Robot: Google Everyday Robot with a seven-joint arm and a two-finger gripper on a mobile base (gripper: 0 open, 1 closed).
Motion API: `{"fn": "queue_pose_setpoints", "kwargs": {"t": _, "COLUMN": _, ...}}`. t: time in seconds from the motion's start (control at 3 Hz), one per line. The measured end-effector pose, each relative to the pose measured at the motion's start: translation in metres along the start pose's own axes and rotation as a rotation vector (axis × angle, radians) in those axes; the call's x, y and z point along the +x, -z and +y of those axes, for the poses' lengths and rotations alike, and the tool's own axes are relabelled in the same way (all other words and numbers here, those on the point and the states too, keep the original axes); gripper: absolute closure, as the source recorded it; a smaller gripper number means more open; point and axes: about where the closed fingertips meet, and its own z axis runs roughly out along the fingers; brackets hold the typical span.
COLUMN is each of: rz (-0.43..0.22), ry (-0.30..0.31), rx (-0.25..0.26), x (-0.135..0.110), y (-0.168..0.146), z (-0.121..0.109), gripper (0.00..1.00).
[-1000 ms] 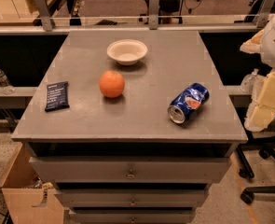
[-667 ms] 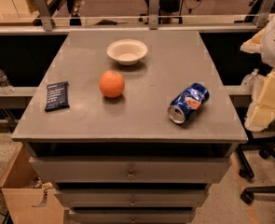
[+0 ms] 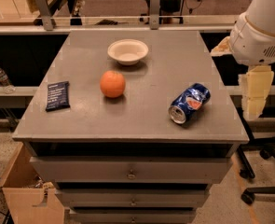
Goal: Place pepsi can upright
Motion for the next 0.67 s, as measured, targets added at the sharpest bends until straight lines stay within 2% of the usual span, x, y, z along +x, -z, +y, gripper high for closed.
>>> {"fn": "queue_pose_setpoints", "kwargs": {"t": 0.33, "rz": 0.048, "ry": 0.205, "rx": -0.079, "x": 0.003, "y": -0.03, "z": -0.029, "gripper": 0.0}}
{"fn": "queue_pose_setpoints", "kwargs": {"t": 0.67, "rz": 0.047, "ry": 0.427, "rx": -0.118, "x": -0.014, "y": -0.044, "z": -0.033, "gripper": 0.0}}
